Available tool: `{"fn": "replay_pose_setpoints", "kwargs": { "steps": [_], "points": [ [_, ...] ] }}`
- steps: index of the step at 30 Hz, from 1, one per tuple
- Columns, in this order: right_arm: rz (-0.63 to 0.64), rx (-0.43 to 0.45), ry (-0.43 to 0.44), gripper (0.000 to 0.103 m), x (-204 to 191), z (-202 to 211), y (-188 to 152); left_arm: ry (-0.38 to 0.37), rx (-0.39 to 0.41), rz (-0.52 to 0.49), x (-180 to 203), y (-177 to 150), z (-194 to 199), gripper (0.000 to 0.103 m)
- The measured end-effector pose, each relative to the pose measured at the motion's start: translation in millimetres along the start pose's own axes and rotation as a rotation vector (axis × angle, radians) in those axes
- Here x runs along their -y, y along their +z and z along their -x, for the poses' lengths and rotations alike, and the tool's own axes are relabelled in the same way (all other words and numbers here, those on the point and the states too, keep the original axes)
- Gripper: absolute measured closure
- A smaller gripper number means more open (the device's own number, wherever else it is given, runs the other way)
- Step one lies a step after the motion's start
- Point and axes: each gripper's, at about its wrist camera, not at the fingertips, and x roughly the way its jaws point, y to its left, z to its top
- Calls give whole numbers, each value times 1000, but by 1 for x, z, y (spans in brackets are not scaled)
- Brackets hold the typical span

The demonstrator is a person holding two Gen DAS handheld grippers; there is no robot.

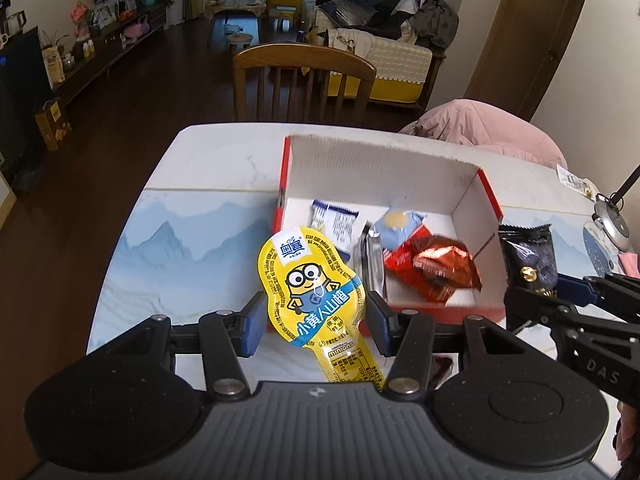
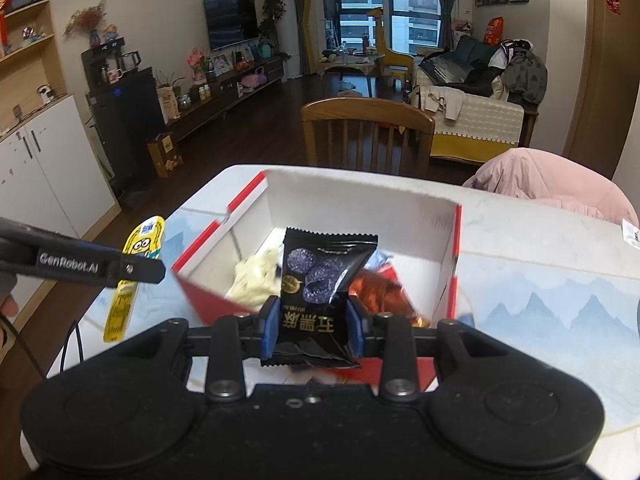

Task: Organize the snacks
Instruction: 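Carry both packets into the red box and open both grippers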

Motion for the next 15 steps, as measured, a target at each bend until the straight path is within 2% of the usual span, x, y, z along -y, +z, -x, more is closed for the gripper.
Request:
{"fn": "replay_pose_setpoints", "kwargs": {
  "steps": [10, 15],
  "points": [
    [-10, -29, 7, 70, 23, -42, 32, 15, 11, -69, 21, 47, -29, 51],
    [-1, -61, 6, 70, 29, -65, 42, 23, -21, -95, 30, 62, -54, 51]
  ]
}}
